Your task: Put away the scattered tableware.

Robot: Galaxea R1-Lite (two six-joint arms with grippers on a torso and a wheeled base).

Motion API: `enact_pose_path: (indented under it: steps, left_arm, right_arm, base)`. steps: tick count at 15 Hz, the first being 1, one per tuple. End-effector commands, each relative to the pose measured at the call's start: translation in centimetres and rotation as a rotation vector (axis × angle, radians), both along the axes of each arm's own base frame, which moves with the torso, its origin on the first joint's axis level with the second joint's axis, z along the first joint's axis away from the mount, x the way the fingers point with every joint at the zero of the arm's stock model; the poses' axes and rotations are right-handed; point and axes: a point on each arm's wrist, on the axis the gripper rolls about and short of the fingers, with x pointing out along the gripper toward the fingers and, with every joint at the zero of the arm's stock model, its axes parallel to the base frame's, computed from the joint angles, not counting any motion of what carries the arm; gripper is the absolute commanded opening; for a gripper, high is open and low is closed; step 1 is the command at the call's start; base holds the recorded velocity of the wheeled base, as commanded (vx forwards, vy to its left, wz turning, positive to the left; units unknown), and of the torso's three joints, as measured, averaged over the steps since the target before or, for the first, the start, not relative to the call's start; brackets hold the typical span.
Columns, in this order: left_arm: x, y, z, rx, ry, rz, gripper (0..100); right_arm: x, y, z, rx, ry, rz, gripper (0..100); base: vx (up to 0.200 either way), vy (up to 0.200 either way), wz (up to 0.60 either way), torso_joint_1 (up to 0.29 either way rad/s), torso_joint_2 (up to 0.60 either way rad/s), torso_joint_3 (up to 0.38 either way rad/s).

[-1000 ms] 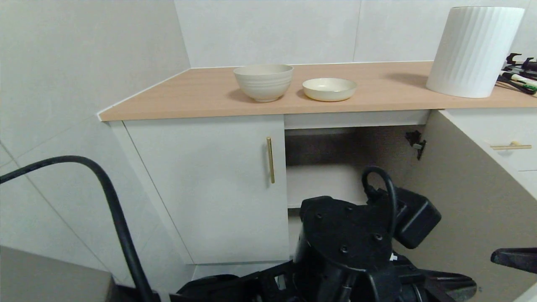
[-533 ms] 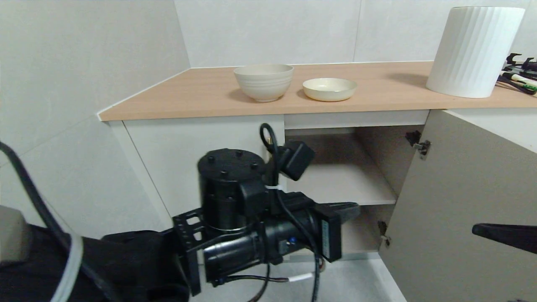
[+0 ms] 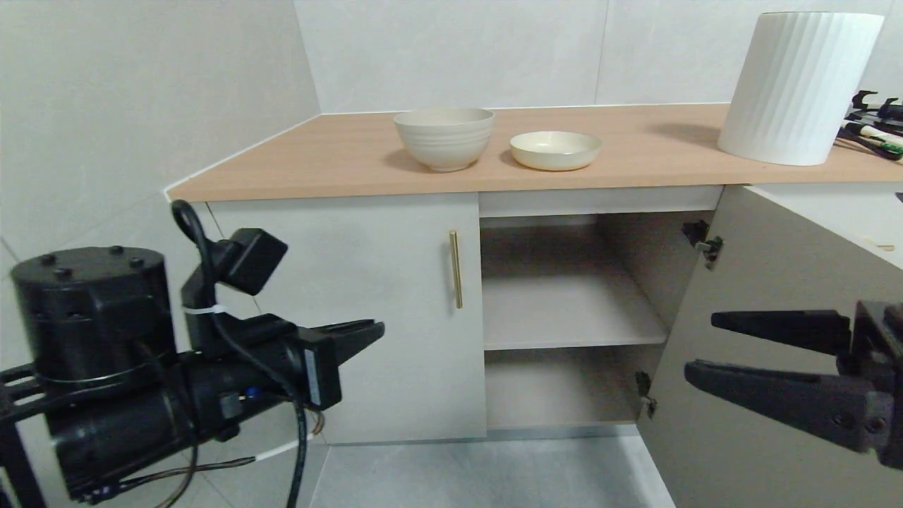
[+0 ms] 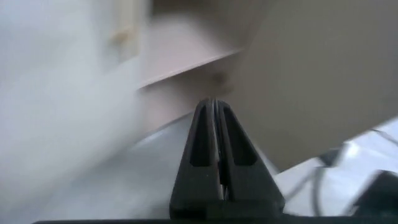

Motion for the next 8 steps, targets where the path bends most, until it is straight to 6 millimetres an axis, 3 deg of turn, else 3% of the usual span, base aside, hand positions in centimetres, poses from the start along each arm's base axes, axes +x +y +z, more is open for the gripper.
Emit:
enact_pose_path:
  steps: [1,4,8]
  left_arm:
    - [-3.1,3.8,4.0,-0.033,-0.099,0.108,100]
    - [-3.7,5.2,6.1,-0.051,-0.143,0.17,100]
    - [-3.9,5.3,6.4,-0.059,-0.156,0.169,100]
  right_arm:
    - [4.4,1.8,0.2,-0.039,0.047,-0.067,100]
    - [5.5,1.6,-0.1,-0.114,0.138,-0.15,100]
    - [5.4,1.1,0.1,-0.1,0.156,-0.256,100]
  base:
    - [0.0,0.0,0.0,0.0,0.0,0.0]
    - [0.0,0.0,0.0,0.0,0.0,0.0]
    - [0.0,0.0,0.0,0.0,0.0,0.0]
